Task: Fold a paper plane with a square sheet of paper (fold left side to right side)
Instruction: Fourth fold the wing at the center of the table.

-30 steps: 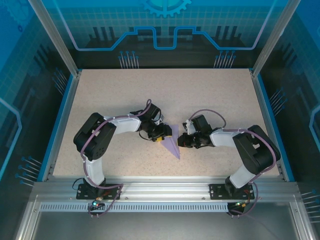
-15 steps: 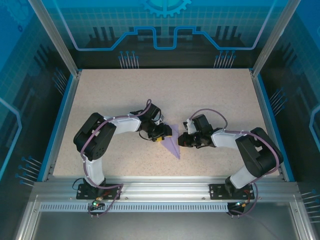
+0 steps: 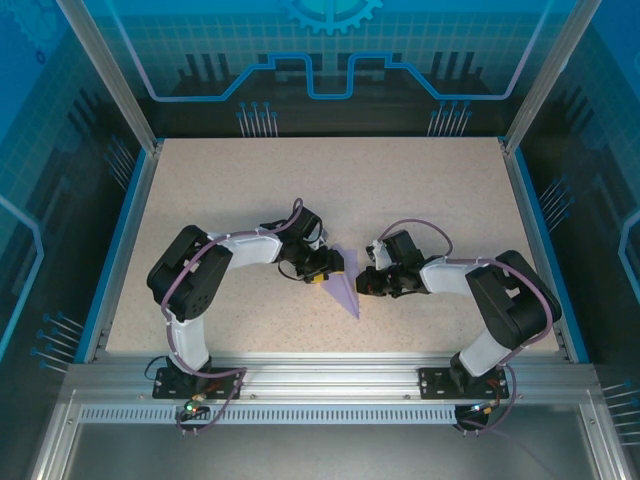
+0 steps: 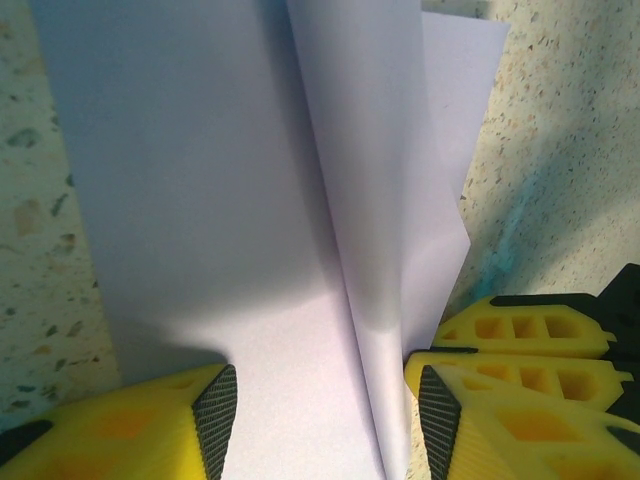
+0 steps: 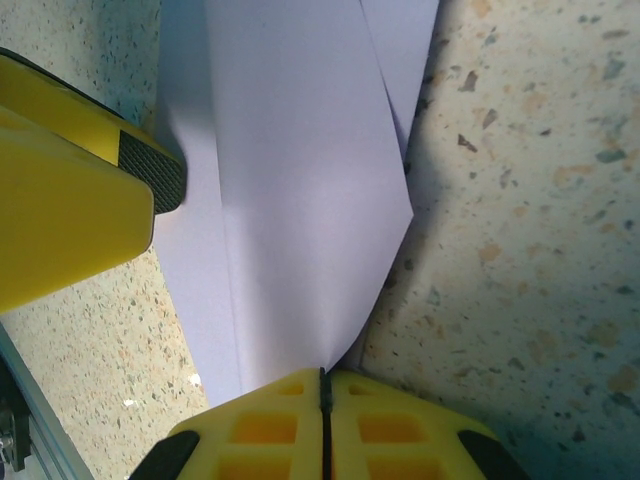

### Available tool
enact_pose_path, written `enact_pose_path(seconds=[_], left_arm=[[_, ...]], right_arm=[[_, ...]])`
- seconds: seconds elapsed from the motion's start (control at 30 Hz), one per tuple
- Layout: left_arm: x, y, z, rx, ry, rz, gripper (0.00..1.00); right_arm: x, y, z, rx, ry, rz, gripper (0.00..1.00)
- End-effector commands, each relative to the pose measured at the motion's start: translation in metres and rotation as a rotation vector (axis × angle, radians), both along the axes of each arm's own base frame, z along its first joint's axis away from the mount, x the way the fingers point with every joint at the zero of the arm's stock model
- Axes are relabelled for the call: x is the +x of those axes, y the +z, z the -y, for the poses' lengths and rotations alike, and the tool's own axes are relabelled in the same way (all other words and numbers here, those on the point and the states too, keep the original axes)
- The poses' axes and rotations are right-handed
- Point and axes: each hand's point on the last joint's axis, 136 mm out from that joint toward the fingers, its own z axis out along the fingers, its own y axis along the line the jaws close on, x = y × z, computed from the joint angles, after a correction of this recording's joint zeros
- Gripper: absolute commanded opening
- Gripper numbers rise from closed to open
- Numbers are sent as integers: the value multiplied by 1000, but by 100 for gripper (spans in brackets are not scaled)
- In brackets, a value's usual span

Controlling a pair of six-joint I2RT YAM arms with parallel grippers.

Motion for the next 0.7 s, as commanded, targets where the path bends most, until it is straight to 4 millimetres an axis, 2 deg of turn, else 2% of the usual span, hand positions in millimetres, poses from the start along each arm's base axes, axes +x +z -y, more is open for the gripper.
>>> enact_pose_path(seconds=[0.0, 0.17, 0.47, 0.57, 0.67], left_arm=[[-10, -16, -11, 78, 0, -49, 56], [-9, -8, -9, 70, -9, -29, 56], [2, 38, -13, 65, -37, 111, 59], [4, 44, -8, 47, -46, 118, 54], [8, 43, -1, 23, -59, 110, 43]], right_arm=[[-7, -16, 8, -72, 6, -40, 8], [-7, -16, 8, -92, 17, -42, 8], [-13, -24, 13, -148, 34, -76, 6], [-14, -26, 14, -162, 36, -82, 5], [-14, -26, 14, -173, 39, -83, 5]])
